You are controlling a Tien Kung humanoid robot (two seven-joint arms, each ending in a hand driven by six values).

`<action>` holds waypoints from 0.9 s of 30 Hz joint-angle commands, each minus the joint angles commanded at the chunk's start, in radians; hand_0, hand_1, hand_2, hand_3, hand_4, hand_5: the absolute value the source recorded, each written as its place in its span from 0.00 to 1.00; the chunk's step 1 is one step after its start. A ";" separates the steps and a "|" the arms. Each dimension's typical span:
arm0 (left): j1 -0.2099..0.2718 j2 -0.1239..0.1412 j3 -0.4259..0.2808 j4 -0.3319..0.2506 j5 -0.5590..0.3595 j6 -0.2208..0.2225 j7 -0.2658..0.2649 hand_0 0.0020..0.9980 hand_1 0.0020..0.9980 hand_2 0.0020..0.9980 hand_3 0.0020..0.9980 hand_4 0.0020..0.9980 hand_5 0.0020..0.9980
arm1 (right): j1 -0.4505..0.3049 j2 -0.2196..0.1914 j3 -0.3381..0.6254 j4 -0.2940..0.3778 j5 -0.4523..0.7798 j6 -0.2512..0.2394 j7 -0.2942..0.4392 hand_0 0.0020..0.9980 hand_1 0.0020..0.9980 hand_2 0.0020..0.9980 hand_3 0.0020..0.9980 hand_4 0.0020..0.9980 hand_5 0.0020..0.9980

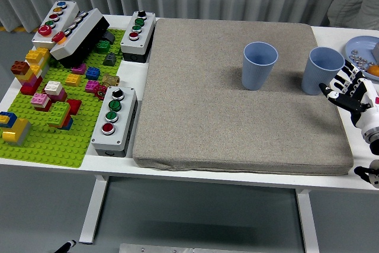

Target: Pick cup pour cup place

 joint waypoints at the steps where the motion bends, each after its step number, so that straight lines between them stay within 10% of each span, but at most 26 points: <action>1: -0.001 0.000 0.000 0.000 0.001 0.000 0.000 0.83 0.81 0.88 0.82 0.63 1.00 | 0.003 0.001 -0.001 -0.003 0.001 0.000 0.000 0.92 0.88 0.96 0.95 0.82 0.17; 27: -0.002 -0.002 0.007 0.000 -0.007 0.001 -0.001 0.83 0.81 0.88 0.82 0.63 1.00 | 0.017 0.002 0.029 -0.040 0.005 0.003 0.007 0.93 0.88 0.97 0.95 0.81 0.19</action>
